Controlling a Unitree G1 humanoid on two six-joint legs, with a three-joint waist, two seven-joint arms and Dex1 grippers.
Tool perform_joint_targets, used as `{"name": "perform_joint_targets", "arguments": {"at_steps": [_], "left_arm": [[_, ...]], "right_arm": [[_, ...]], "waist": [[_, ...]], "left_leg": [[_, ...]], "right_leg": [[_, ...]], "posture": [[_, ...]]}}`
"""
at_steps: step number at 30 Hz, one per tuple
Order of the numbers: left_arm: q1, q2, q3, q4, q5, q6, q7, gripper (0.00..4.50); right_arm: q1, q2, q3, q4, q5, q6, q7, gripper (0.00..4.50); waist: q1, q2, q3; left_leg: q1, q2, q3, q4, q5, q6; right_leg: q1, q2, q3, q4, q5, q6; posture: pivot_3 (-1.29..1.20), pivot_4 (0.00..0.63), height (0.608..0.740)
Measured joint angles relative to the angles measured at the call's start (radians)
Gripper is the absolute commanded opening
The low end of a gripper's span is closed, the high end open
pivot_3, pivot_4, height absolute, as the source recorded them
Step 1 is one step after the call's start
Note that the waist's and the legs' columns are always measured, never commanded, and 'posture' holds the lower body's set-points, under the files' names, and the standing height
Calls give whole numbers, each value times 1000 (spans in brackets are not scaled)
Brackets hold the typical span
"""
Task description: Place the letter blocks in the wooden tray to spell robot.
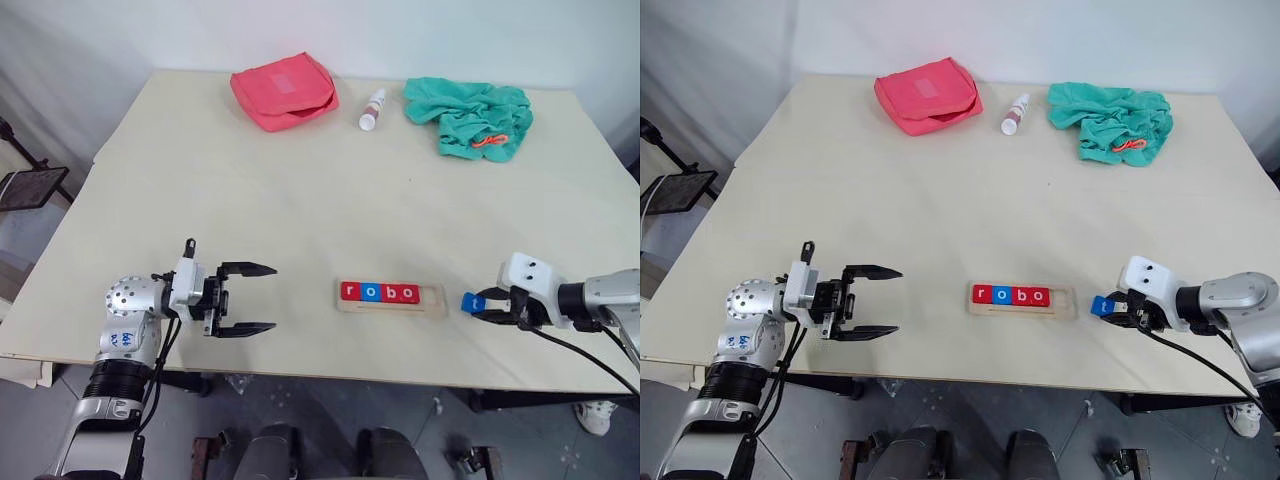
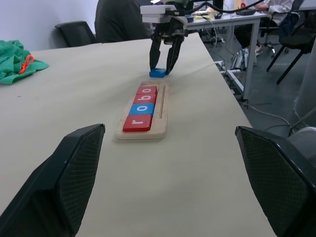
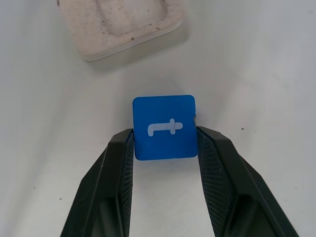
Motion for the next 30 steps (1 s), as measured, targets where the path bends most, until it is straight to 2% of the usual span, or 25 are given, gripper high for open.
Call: {"name": "perform_joint_targets", "arguments": {"at_steps": [7,11,19,30], "left_arm": [[1,-15,0,0,0,-10,0,4500],[-1,-28,-2,4,2,-17,0,4500],[-5,-43,-5,23,4,-31,1,4500],[19,-43,-3,12,4,-33,2,4500]], "right_arm": [[-113,6,-3,-105,44,148,5,1464],[-181,17,49,-142,46,196,39,1464],[-266,64,189,-88,-10,150,107,1464],[-298,83,226,-42,-45,98,153,1464]], "waist": [[0,0,0],[1,0,0],[0,0,0],[-1,0,0]], "left_leg": [[0,0,0,0,0,0],[0,0,0,0,0,0],[-1,0,-1,0,0,0],[-1,0,-1,0,0,0]], "right_leg": [[0,0,0,0,0,0],[0,0,0,0,0,0],[-1,-1,-1,1,0,0],[-1,-1,-2,1,0,0]], "posture": [[0,150,740],[0,150,740],[0,150,740],[0,150,740]]}}
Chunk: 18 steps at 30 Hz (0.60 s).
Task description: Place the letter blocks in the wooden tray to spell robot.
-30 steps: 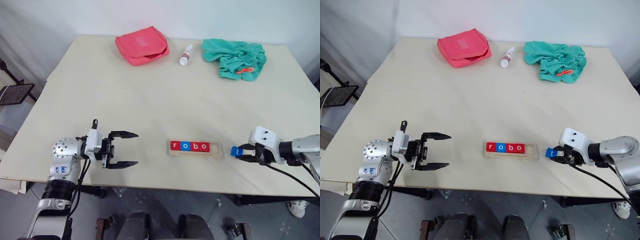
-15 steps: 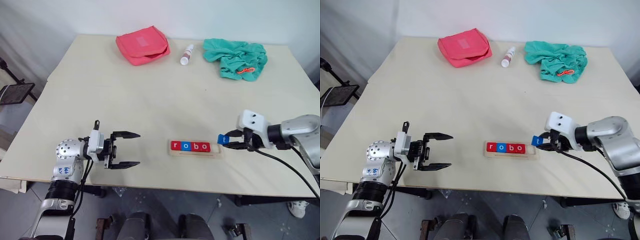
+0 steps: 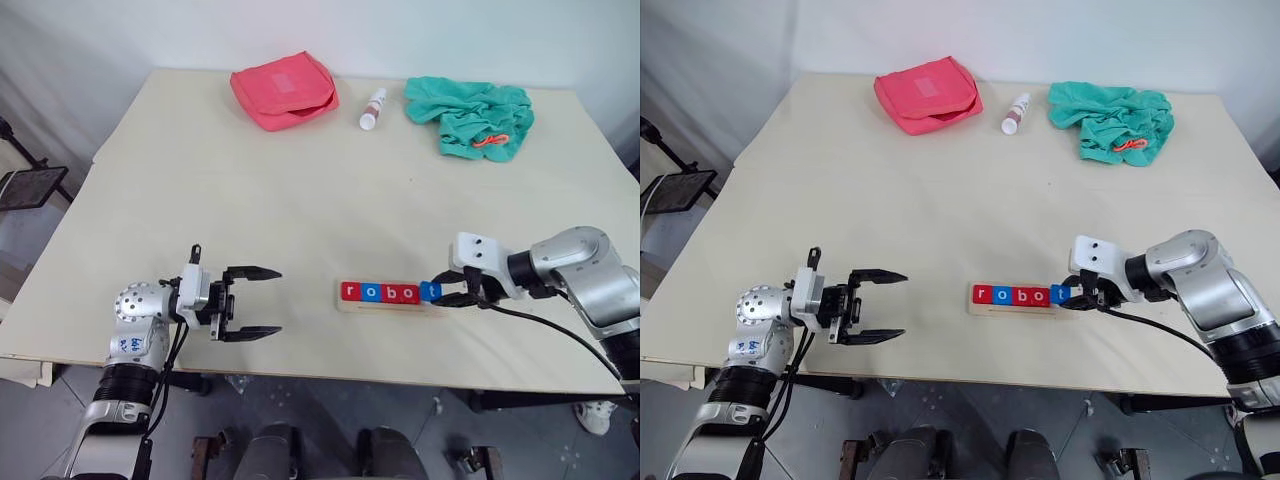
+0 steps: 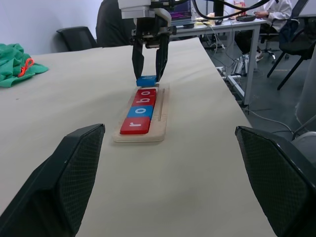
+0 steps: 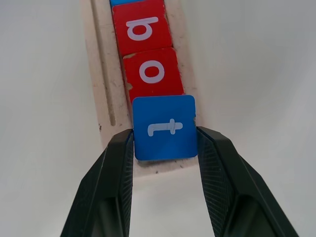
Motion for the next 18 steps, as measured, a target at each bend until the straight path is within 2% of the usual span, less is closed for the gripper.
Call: {"name": "perform_joint_targets", "arguments": {"at_steps": [3,12,18], "left_arm": [[5,0,0,-12,0,0,1,4500],[5,0,0,-12,6,0,6,4500],[5,-5,0,-12,9,-1,6,4500]], "right_arm": [[0,0,4,0,-9,-3,6,1464],[0,1,10,4,-42,-25,17,4477],[1,6,-7,-17,-33,-12,14,4477]], "waist": [[0,0,0],[0,0,0],[0,0,0]], "left_leg": [[0,0,0,0,0,0],[0,0,0,0,0,0],[0,0,0,0,0,0]], "right_leg": [[0,0,0,0,0,0],[0,0,0,0,0,0],[0,0,0,0,0,0]], "posture": [[0,150,740],[0,150,740],[0,150,740]]}}
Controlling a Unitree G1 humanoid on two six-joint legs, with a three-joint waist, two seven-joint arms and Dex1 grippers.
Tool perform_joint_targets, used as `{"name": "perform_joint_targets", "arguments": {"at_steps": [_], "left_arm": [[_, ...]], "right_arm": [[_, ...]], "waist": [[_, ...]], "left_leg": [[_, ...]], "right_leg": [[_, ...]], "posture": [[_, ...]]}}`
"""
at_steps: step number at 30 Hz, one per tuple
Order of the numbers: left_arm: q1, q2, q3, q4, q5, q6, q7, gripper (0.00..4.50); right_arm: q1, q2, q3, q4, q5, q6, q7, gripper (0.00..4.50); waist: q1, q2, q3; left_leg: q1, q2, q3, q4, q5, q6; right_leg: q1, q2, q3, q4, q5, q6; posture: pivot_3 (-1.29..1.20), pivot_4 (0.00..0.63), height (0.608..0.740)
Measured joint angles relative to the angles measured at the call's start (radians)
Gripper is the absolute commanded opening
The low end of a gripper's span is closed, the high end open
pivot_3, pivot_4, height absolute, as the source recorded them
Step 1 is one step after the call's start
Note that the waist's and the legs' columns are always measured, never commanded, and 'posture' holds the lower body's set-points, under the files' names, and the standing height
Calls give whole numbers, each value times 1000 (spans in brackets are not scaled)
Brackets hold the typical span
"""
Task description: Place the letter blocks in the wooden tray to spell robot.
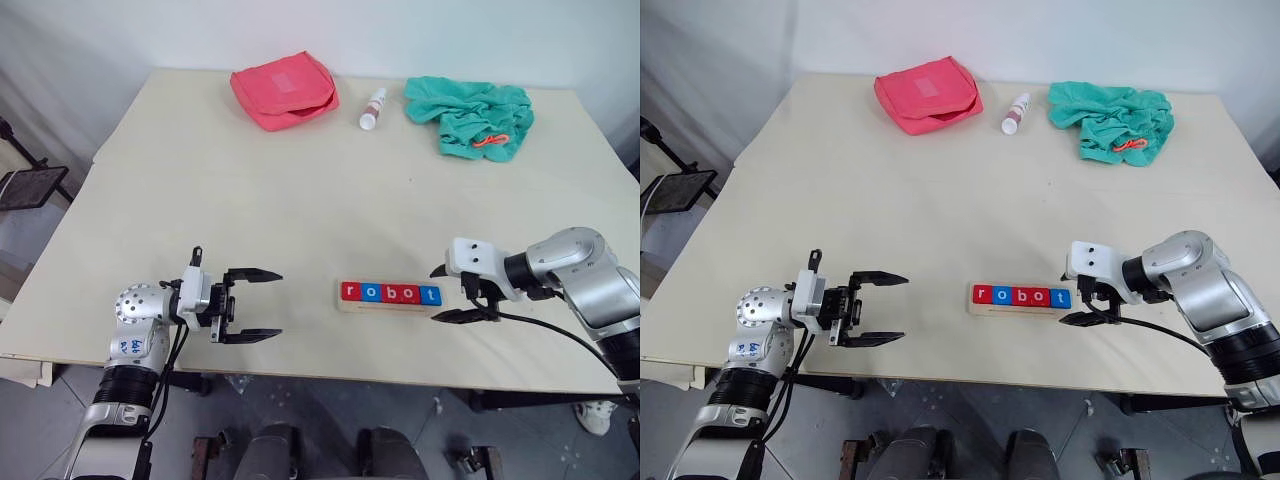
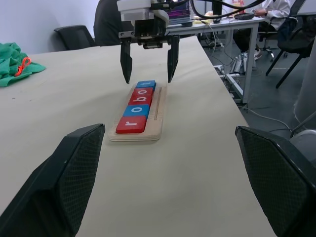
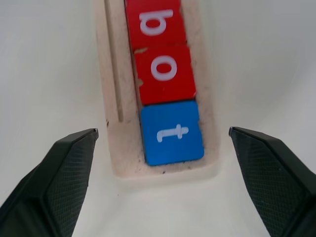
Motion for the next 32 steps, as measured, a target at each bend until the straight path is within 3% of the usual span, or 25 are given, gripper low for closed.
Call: {"name": "perform_joint_targets", "arguments": {"at_steps": [3,9,14,20,26,32], "left_arm": [[-3,-8,1,0,3,0,8,4500],[-12,-31,17,-10,2,35,97,4500],[-21,-32,49,-16,25,34,192,4500],[-31,-4,89,27,6,43,147,4500],[-36,9,128,107,-18,39,63,4500],[-49,14,135,122,-17,40,28,4500]], "right_arm": [[17,0,-46,-39,25,29,-20,4477],[196,7,-284,-117,169,44,-74,4477],[460,34,-501,-78,300,-149,47,4477],[492,47,-627,55,425,-279,172,4477],[523,44,-643,259,440,-407,212,4477],[512,-31,-575,391,476,-503,220,4477]], "waist": [[2,0,0],[9,0,0],[25,-1,0],[16,-1,0],[20,-1,0],[22,-1,0]], "left_leg": [[0,0,0,0,0,0],[-1,-1,-1,0,0,0],[0,-1,0,0,0,1],[2,1,3,0,0,0],[2,0,2,0,0,1],[2,0,2,0,0,1]], "right_leg": [[0,0,0,0,0,0],[1,-1,-1,0,0,0],[2,0,-1,-1,0,1],[3,0,-2,-1,0,1],[3,-1,-2,-1,0,1],[4,-1,-3,-2,0,1]], "posture": [[0,150,740],[0,150,740],[0,150,740],[0,150,740],[0,150,740],[0,150,740]]}}
